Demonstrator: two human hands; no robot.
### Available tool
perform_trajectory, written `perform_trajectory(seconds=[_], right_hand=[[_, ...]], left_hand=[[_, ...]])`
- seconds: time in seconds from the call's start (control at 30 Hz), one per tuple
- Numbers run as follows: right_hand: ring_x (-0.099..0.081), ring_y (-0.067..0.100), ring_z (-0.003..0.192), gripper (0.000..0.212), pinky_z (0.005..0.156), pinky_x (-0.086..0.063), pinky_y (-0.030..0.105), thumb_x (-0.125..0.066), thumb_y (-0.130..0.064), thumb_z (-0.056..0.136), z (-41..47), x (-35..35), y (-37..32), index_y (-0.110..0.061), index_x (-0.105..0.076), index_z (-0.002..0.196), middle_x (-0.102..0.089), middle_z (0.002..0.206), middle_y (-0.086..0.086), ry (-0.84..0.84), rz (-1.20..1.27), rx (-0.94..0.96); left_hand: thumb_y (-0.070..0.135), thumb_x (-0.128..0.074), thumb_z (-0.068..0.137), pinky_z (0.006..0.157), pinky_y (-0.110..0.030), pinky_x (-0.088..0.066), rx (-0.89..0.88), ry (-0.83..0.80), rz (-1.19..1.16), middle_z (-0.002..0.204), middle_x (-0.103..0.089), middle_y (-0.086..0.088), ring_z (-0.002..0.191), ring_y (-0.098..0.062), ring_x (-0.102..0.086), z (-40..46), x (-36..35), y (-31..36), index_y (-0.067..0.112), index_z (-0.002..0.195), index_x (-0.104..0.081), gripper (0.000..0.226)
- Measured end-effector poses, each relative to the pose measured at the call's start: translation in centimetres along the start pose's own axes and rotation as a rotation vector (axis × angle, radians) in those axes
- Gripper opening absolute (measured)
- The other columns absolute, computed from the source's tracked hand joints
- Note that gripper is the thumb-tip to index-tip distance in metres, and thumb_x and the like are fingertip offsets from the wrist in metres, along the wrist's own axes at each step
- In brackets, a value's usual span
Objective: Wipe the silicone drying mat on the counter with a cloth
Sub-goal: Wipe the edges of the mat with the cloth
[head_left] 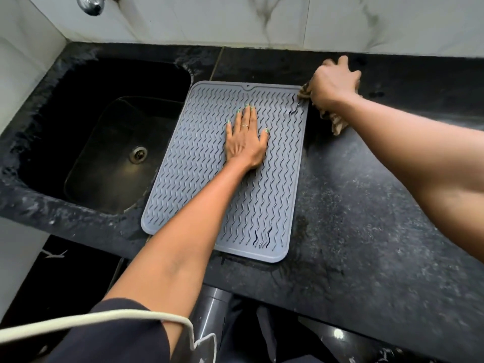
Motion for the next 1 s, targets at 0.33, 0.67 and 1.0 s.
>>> perform_trajectory(seconds=[0.33,0.67,1.0], right_hand=[[-0.035,0.04,0.12,0.029,0.091,-0.04,0.054,-0.059,-0.009,0.081,-6.9,-3.0,-3.1,-0.002,-0.061,0.109,-0.041,0.129,0.02,-0.012,0.143,-0.051],[-0.057,0.043,0.092,0.024,0.065,-0.04,0.041,-0.049,-0.012,0.085,-18.0,-3.1,-5.8,0.005,-0.064,0.094,-0.058,0.103,0.025,0.162,0.168,0.064],[-0.038,0.043,0.118,0.027,0.097,-0.036,0.05,-0.054,-0.013,0.084,-13.7,-2.9,-4.4,-0.005,-0.062,0.108,-0.04,0.131,0.023,-0.033,0.27,-0.005]], left_hand=[[0.028,-0.026,0.1,0.12,-0.038,0.001,-0.199,-0.048,-0.005,0.163,-0.005,0.001,0.15,-0.017,-0.003,-5.6,-1.7,2.6,0.017,0.154,-0.006,0.058],[0.027,-0.023,0.101,0.121,-0.039,-0.003,-0.189,-0.128,0.043,0.163,-0.004,0.0,0.15,-0.018,-0.004,-6.1,-1.3,3.1,0.016,0.153,-0.006,0.056],[0.028,-0.023,0.104,0.121,-0.038,-0.001,-0.222,-0.128,0.047,0.162,-0.008,0.001,0.15,-0.02,-0.004,-9.2,-1.0,1.5,0.018,0.153,-0.009,0.053]])
Point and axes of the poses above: each hand's wrist, its own z-axis towards the middle knuckle, its own x-axis out of the back of the hand, y = z × x, the point moved 7 cm from there along z, towards the middle knuckle
